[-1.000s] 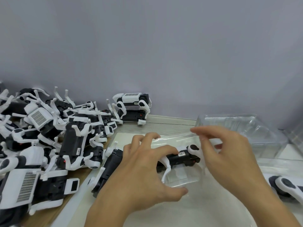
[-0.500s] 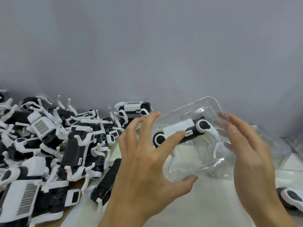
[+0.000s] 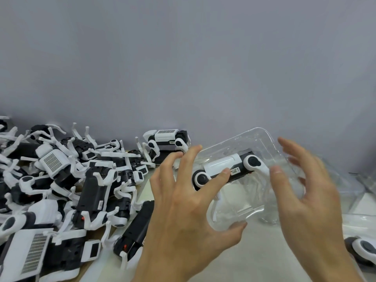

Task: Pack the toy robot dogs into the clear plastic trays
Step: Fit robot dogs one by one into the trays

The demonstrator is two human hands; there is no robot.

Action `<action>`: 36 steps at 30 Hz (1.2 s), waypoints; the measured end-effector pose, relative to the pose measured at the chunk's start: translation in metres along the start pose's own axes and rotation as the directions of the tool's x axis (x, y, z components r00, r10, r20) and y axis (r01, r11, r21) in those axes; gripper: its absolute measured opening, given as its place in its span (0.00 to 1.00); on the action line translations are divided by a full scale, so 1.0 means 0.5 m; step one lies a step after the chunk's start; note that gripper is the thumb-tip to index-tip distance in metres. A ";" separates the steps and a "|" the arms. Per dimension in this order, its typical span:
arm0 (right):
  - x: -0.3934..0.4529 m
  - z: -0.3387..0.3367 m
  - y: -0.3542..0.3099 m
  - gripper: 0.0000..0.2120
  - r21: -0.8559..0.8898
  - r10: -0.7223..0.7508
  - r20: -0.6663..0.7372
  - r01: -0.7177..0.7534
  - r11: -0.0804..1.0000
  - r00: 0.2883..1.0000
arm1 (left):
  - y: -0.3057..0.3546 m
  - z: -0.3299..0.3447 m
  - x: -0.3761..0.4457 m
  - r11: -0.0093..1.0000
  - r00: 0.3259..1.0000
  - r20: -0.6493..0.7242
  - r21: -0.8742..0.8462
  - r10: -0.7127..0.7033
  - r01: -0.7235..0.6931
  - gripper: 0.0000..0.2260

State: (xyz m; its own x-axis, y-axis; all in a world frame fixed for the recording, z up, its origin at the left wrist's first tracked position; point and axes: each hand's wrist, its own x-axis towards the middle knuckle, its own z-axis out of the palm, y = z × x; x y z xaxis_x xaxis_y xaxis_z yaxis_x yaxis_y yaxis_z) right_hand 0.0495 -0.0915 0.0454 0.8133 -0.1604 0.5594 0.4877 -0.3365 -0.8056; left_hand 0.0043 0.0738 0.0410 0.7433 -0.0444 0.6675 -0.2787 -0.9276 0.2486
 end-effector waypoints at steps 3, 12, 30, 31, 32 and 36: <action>-0.008 0.011 -0.013 0.16 -0.236 -0.202 -0.010 0.195 0.952 0.979 | -0.003 0.001 -0.002 1.000 1.000 0.012 0.006 -0.009 0.009 0.30; -0.011 0.015 -0.020 0.12 -0.262 -0.234 0.044 0.237 0.935 0.971 | -0.006 0.001 -0.002 1.000 1.000 0.005 0.015 -0.004 0.004 0.31; -0.001 -0.001 -0.007 0.19 0.123 -0.074 -0.092 0.085 0.989 0.993 | -0.013 0.000 -0.004 0.954 0.985 -0.004 -0.249 -0.174 0.168 0.28; -0.001 -0.002 -0.006 0.19 0.189 -0.038 -0.112 0.059 0.980 0.993 | -0.017 0.000 -0.005 0.942 0.979 -0.016 -0.279 -0.202 0.189 0.28; -0.001 -0.002 -0.006 0.19 0.245 -0.002 -0.117 0.031 0.969 0.993 | -0.018 -0.002 -0.005 0.929 0.973 -0.034 -0.305 -0.229 0.208 0.28; 0.000 0.006 -0.006 0.18 0.372 0.103 -0.046 -0.079 0.925 0.994 | -0.019 -0.013 0.004 0.869 0.944 -0.068 -0.417 -0.322 0.266 0.27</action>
State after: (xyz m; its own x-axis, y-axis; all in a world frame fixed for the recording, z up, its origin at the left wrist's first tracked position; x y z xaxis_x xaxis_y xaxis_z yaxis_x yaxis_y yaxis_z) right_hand 0.0488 -0.0876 0.0473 0.8438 -0.2367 0.4816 0.5051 0.0470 -0.8618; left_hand 0.0044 0.0849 0.0444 0.7504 0.2820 0.5979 -0.2977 -0.6634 0.6865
